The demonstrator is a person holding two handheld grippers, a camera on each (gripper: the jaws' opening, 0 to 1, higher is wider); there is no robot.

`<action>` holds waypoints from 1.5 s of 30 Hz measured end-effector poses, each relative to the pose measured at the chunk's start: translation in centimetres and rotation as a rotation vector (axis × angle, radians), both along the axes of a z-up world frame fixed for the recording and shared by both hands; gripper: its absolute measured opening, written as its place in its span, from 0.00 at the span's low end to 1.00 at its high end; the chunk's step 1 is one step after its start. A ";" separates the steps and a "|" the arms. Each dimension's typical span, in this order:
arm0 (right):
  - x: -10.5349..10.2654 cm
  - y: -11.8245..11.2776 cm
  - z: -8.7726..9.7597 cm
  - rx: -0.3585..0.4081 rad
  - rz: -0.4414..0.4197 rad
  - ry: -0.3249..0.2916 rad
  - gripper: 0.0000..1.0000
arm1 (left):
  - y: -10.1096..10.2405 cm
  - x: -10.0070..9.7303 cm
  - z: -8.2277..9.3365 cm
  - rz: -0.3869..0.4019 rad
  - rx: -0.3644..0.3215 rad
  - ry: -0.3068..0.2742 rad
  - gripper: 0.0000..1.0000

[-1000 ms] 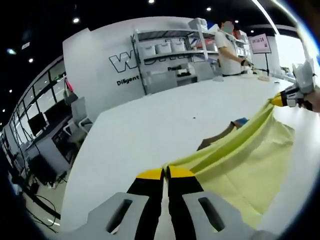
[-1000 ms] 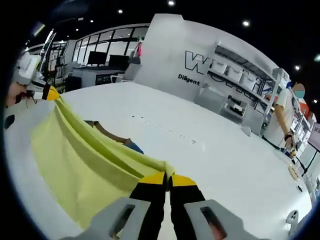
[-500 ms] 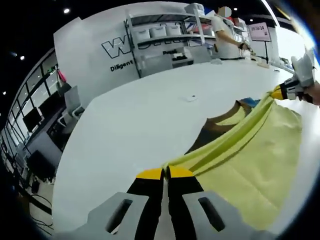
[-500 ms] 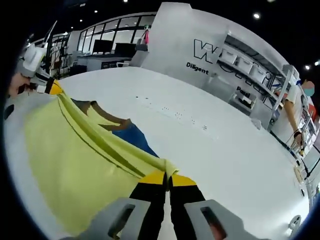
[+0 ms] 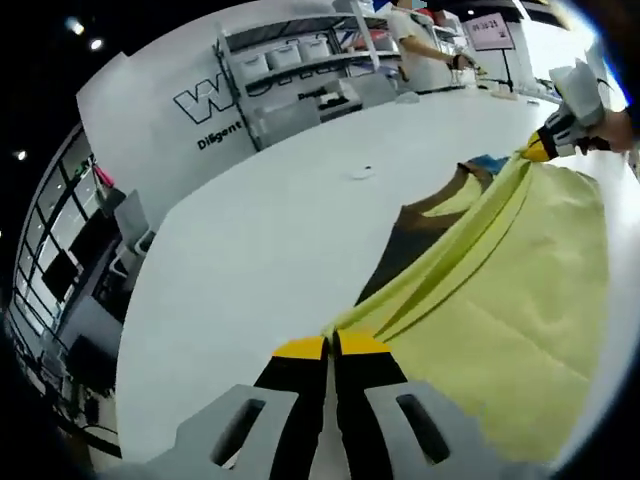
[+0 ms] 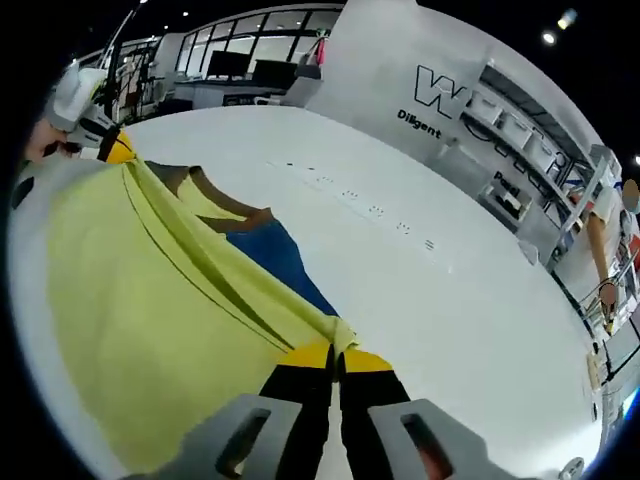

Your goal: Fold the garment on the visible template until the final outline fits inside the template.

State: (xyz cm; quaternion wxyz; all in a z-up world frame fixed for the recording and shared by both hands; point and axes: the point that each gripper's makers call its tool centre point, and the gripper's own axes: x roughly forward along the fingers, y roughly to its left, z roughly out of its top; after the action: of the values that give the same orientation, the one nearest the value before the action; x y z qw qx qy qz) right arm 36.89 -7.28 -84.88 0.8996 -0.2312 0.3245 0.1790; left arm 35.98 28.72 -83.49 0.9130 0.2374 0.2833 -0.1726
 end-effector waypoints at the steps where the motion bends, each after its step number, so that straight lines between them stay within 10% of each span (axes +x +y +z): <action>1: -0.3 0.0 0.0 0.030 -0.013 0.017 0.00 | 0.0 -0.1 0.0 0.000 -0.002 0.002 0.00; 8: -1.7 0.0 0.0 0.080 -0.007 0.047 0.00 | 1.3 -1.0 -0.4 0.042 -0.096 0.032 0.00; 35: -7.5 1.0 -0.2 0.127 -0.019 0.077 0.00 | 2.5 -5.0 -0.7 -0.018 -0.031 0.032 0.00; 45: -7.2 1.9 1.3 0.066 0.212 0.039 0.25 | 0.5 -5.2 0.8 -0.273 0.049 -0.034 0.18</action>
State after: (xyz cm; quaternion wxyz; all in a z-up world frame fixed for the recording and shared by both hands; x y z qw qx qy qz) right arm 29.72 -5.36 -83.56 0.8761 -0.2310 0.3097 0.2884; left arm 30.77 29.22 -82.69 0.8796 0.2989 0.2372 -0.2842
